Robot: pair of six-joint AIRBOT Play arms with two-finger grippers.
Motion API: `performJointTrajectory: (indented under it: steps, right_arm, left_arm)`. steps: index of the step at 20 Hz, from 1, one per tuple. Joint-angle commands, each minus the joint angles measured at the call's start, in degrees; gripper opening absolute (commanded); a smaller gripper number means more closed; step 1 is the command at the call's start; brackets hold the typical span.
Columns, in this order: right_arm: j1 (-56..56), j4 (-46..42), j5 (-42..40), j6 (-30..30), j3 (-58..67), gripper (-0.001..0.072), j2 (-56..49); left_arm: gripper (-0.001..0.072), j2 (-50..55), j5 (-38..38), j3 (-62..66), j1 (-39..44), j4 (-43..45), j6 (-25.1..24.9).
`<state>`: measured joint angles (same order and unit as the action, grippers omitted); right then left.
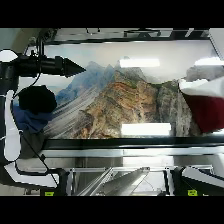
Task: Fold the shirts.
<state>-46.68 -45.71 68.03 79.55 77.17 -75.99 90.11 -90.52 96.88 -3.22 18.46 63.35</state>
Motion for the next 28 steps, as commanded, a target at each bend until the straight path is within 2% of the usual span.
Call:
performJointTrajectory:
  steps: [1,4,7,8,9,10,11,12,15,16,17,19,20,21,22,24,26,28]
  right_arm:
    - [-3.6,-9.6,-9.3,1.1,-23.0,0.0014,9.6]
    - [-4.1,-16.2,-12.5,2.2,-30.4,0.0015,11.1]
    - [-4.1,-17.5,-10.7,2.1,-31.3,0.0026,11.0]
    - [-4.1,-17.6,-10.0,2.1,-31.3,0.0145,11.0]
    - [-4.1,-17.7,-8.8,2.1,-31.3,0.0493,11.0]
    - [-4.1,-18.0,-7.6,2.0,-31.2,0.0694,11.0]
    - [-4.1,-19.3,-5.9,1.5,-31.1,0.0699,11.1]
    - [-4.1,-21.7,-4.1,1.8,-30.7,0.0698,11.2]
    - [-4.1,-32.2,5.0,7.7,-25.8,0.0698,11.6]
    - [-4.1,-33.4,8.2,9.2,-23.3,0.0698,11.7]
    - [-4.0,-32.3,11.0,9.7,-20.4,0.0697,12.0]
    - [-2.9,-24.5,13.5,9.6,-15.6,0.0683,13.1]
    - [-1.4,-19.1,13.4,8.1,-13.7,0.0527,13.7]
    - [0.3,-13.2,13.4,5.8,-12.4,0.0283,14.2]
    - [2.5,-6.4,12.9,3.3,-11.8,0.0107,14.7]
    - [7.6,3.6,11.0,-0.7,-11.8,0.0015,15.4]
    - [14.0,4.9,10.4,-1.9,-11.9,0.0014,15.5]
    - [21.1,4.3,10.4,-3.3,-14.0,0.0014,16.2]
  left_arm:
    - [0.0017,0.0,0.1,0.0,0.9,0.0,0.0]
    - [0.0017,0.0,0.0,0.0,1.2,0.0,0.0]
    - [0.0017,0.0,-0.1,-0.2,1.2,0.0,0.0]
    - [0.0018,0.0,-0.2,-0.3,1.2,0.0,0.0]
    - [0.0017,0.0,-0.2,-0.8,1.2,0.0,0.0]
    - [0.0017,0.0,-0.4,-1.5,1.2,0.0,0.0]
    - [0.0017,0.0,-0.5,-2.5,1.2,0.0,0.0]
    - [0.0017,0.0,-0.6,-3.5,1.2,0.0,0.0]
    - [0.0017,0.0,-0.5,-5.1,1.1,0.0,0.0]
    - [0.0015,0.0,-0.4,-5.0,0.9,-0.3,0.0]
    - [0.0007,0.0,-0.4,-3.9,0.4,-0.4,0.0]
    - [0.0005,0.0,-0.6,0.2,-0.7,0.0,2.3]
    - [-0.0001,-0.2,-0.9,2.7,-1.3,0.0,3.7]
    - [-0.0001,-0.2,-1.2,5.6,-2.1,0.0,5.4]
    - [-0.0001,-0.7,-1.5,8.0,-2.8,0.1,6.6]
    - [-0.0002,-3.2,-1.0,9.9,-3.9,4.9,7.8]
    - [-0.0002,-7.8,-1.0,7.4,-3.9,14.5,8.7]
    - [-0.0001,-14.7,-0.5,-1.0,-2.6,21.6,8.7]
